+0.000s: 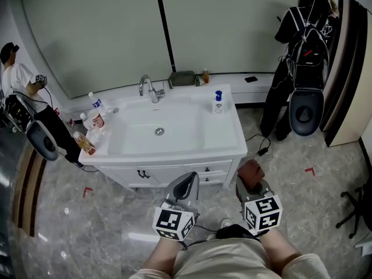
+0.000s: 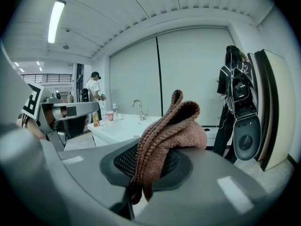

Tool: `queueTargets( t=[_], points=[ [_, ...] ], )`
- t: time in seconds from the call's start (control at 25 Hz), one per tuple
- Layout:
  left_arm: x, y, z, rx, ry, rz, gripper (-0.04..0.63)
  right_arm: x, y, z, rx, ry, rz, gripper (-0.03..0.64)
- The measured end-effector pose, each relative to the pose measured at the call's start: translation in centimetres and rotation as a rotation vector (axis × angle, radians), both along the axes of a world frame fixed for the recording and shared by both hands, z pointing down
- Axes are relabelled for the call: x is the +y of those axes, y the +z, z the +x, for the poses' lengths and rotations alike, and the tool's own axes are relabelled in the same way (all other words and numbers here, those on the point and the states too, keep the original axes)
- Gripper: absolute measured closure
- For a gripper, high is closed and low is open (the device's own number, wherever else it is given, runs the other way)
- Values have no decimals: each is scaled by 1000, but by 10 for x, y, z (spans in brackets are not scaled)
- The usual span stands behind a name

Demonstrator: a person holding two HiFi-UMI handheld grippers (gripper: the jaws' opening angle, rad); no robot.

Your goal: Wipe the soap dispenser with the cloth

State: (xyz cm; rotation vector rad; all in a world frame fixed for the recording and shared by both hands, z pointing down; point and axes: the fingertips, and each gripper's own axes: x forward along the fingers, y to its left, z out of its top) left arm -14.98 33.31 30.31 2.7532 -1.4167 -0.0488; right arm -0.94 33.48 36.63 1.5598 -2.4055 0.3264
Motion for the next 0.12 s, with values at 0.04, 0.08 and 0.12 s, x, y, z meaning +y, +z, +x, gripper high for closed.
queueTargets(
  t=[0.04, 0.08, 0.12],
  points=[
    [0, 0, -2, 2, 1, -1, 595, 0, -1, -1, 2, 0, 2, 541],
    [0, 0, -3, 3, 2, -1, 595, -1, -1, -3, 3, 0, 3, 541],
    [0, 0, -5, 5, 3, -2, 595, -1, -2, -4, 5, 0, 4, 541]
  ],
)
